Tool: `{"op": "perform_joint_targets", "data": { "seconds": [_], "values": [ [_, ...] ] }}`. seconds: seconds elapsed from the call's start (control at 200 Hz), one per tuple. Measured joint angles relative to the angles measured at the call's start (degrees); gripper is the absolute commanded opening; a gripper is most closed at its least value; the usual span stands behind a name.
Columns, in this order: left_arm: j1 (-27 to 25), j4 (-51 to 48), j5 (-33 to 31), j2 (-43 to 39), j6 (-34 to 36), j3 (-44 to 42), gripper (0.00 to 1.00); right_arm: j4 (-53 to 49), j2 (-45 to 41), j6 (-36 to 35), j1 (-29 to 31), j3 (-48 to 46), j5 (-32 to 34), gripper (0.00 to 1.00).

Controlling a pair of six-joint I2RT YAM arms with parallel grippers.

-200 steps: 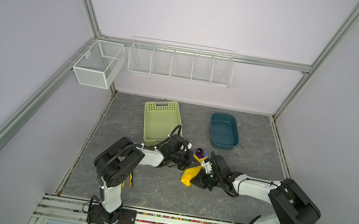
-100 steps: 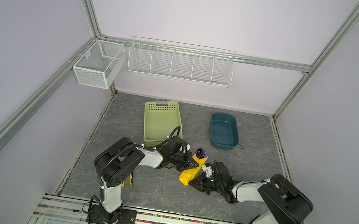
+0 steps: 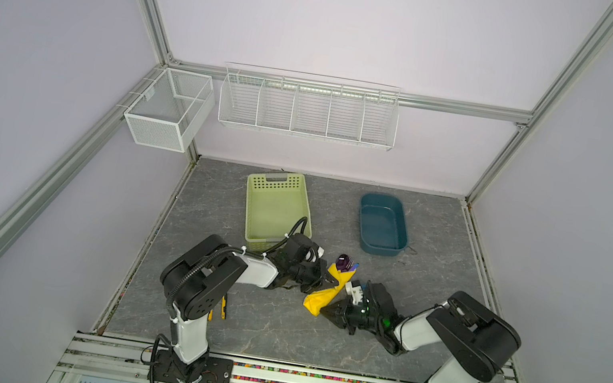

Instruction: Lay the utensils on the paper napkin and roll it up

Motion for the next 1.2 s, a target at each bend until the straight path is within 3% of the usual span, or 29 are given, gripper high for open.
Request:
{"op": "perform_joint_targets", "data": {
  "seconds": [0.255,0.47,0.915,1.065,1.2],
  "values": [
    [0.0,0.0,-0.8,-0.2,0.0,-0.1,0.0,-1.2,-1.5,-0.2,0.4,1.7,0.2,0.07],
    [0.2,-0.1,-1.3,-0.7,0.0,-0.4,0.0,1.9,3.2,0.8,2.5,4.1,0.4,0.07],
    [0.9,0.0,-2.0,-1.5,-1.1,-1.0,0.0,26.1,15.6,6.3,2.6,2.6,1.2,0.08],
    [0.9,0.6,-2.0,-1.5,-1.4,-1.0,0.0,22.6,13.6,5.7,2.5,2.2,0.5,0.08],
    [0.8,1.0,-2.0,-1.5,-1.6,-1.0,0.0,7.6,6.9,2.1,2.1,2.9,-0.1,0.07]
  ]
}}
